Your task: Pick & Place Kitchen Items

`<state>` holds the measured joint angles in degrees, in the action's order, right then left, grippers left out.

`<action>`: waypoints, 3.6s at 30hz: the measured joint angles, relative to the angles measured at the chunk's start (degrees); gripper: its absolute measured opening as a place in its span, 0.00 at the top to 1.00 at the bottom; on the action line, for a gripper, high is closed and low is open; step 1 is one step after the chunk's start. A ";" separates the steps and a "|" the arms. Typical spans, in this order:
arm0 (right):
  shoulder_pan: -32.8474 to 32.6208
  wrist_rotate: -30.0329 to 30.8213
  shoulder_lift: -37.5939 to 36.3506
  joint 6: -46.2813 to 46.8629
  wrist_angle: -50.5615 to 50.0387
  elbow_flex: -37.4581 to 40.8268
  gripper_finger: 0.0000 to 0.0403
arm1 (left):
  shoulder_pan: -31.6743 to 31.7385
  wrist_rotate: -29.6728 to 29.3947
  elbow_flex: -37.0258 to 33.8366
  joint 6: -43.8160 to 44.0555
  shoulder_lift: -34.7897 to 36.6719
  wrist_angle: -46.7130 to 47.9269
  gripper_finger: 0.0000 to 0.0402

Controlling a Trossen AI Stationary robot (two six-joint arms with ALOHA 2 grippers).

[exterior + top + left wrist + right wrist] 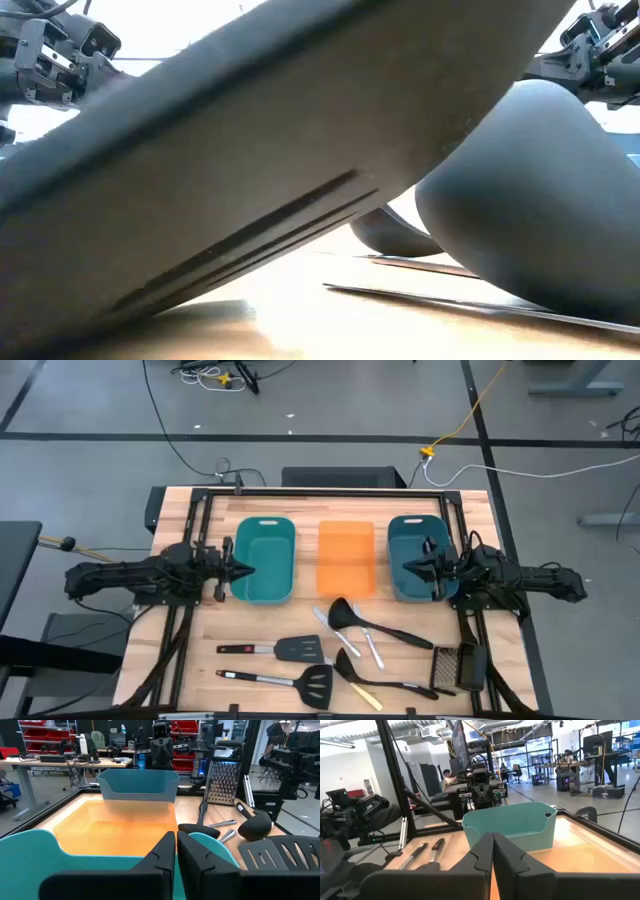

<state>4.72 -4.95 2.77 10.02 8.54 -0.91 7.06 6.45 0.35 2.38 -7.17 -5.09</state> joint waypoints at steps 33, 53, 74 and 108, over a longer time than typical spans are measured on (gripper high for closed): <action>-0.01 -0.02 0.01 0.00 0.00 0.00 0.96 | -0.01 0.01 -0.01 0.01 0.01 0.01 0.95; 0.01 -0.02 0.00 0.00 -0.02 -0.01 0.96 | 0.01 -0.01 0.01 0.01 -0.01 -0.01 0.95; 0.00 -0.01 0.00 0.00 -0.01 -0.01 0.96 | 0.01 0.01 0.01 -0.01 -0.01 0.00 0.95; -0.01 0.00 -0.01 -2.98 2.55 -0.04 0.96 | -0.03 -1.84 -0.01 3.02 -0.08 -9.54 0.95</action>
<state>4.71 -4.95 2.76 7.04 11.08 -0.95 7.03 4.60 0.34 5.40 -7.25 -14.63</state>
